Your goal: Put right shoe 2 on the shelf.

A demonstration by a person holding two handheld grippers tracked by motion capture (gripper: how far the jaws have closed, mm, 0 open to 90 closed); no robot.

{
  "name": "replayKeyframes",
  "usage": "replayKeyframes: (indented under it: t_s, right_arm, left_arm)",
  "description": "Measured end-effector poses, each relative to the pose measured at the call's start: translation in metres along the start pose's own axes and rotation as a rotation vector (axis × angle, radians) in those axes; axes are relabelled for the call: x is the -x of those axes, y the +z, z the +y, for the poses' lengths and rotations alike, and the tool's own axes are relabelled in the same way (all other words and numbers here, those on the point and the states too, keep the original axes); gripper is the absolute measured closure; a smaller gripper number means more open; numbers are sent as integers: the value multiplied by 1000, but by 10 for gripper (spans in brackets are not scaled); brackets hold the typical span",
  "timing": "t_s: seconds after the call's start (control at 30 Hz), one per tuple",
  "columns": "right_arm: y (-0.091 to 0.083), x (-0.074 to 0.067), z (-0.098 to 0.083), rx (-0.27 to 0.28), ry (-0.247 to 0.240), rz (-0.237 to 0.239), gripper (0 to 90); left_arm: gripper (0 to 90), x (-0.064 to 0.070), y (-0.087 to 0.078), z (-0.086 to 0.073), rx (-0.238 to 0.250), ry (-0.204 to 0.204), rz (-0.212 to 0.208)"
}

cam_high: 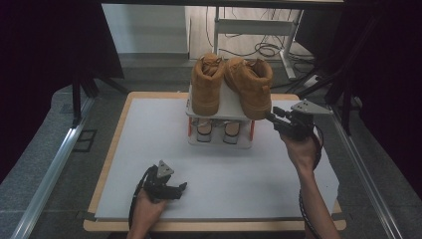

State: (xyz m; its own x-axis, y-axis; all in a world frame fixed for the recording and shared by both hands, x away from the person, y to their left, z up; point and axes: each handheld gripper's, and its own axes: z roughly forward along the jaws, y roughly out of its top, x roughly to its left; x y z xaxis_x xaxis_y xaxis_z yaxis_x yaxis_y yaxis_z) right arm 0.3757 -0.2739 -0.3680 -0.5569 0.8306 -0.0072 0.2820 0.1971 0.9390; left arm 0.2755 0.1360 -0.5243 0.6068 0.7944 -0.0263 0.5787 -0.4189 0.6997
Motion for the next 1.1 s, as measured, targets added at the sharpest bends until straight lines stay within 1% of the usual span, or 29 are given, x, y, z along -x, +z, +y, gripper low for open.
replayKeyframes:
  t_s: [0.07,0.1,0.13,0.2,0.33,0.57,0.77,0.83,1.1]
  right_arm:
    - [0,0,-2,5,-15,-19,781]
    - [0,1,-3,5,-21,-20,797]
    - [0,1,-4,11,-19,-11,820]
    - [0,1,-5,16,-19,-4,837]
    - [1,1,-5,15,-28,14,894]
    - [2,-1,-5,20,-39,10,898]
    - [3,-1,-5,25,-27,20,897]
    - [4,-1,-5,26,-19,36,897]
    - [20,-18,-1,14,-42,70,897]
  left_arm:
    - [151,0,0,0,0,0,0]
    - [151,0,0,0,0,0,0]
    - [151,0,0,0,0,0,0]
    - [151,0,0,0,0,0,-1]
    - [151,0,0,0,0,0,0]
    - [151,0,0,0,-1,0,-1]
    - [151,0,0,0,-1,0,-1]
    - [151,0,0,0,-1,0,-1]
    - [151,0,0,0,-1,0,-1]
